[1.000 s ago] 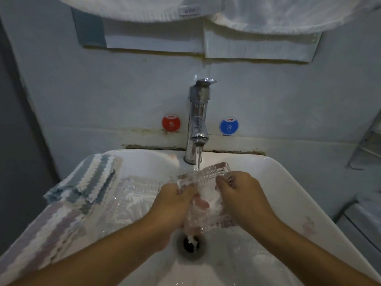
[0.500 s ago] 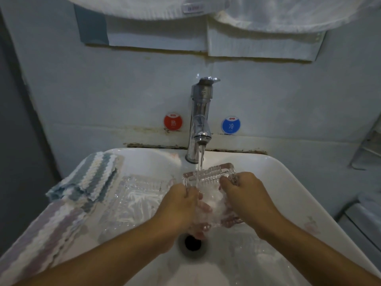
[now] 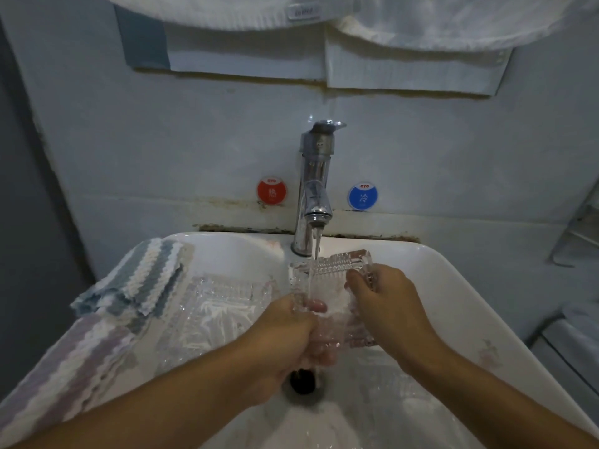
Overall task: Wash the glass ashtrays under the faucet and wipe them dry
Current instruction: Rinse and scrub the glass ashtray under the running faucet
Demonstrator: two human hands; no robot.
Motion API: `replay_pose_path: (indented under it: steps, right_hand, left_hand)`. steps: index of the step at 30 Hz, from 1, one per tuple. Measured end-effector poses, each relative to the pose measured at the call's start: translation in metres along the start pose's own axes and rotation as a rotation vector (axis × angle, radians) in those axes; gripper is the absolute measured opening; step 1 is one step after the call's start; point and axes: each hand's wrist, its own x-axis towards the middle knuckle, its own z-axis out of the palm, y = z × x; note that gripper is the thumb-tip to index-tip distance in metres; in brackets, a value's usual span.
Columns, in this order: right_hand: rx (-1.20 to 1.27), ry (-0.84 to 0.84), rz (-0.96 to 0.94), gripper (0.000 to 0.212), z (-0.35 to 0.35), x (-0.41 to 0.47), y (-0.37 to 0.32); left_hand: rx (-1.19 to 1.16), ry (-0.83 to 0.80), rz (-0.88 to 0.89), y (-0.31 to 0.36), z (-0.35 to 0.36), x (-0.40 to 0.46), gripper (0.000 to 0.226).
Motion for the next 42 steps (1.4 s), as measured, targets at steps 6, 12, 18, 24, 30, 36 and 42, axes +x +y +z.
replay_pose_path:
  steps: [6, 12, 18, 24, 30, 36, 42]
  right_hand:
    - [0.141, -0.111, 0.034, 0.01, -0.001, -0.004, -0.002]
    - [0.414, -0.302, 0.127, 0.05, 0.005, -0.005, -0.001]
    - [0.405, -0.349, 0.167, 0.016, 0.013, -0.013, -0.003]
    - [0.47, -0.341, 0.155, 0.026, 0.014, -0.014, -0.003]
    - [0.506, -0.312, 0.116, 0.025, 0.009, -0.015, -0.009]
    - [0.543, -0.364, 0.093, 0.024, 0.004, -0.013, -0.01]
    - [0.397, -0.351, 0.085, 0.032, 0.012, -0.011, -0.003]
  left_hand:
    - [-0.01, 0.094, 0.052, 0.004, -0.002, 0.002, 0.016]
    - [-0.161, 0.067, 0.032, 0.01, -0.007, 0.006, 0.044]
    - [-0.057, 0.104, 0.079, 0.006, -0.008, 0.004, 0.036]
    - [-0.048, 0.197, 0.088, 0.013, -0.011, 0.005, 0.028]
    - [0.078, 0.228, 0.184, 0.014, -0.01, 0.003, 0.028]
    - [0.206, 0.264, 0.212, 0.017, -0.011, 0.003, 0.013]
    - [0.318, 0.315, 0.195, 0.016, -0.012, 0.003, 0.019]
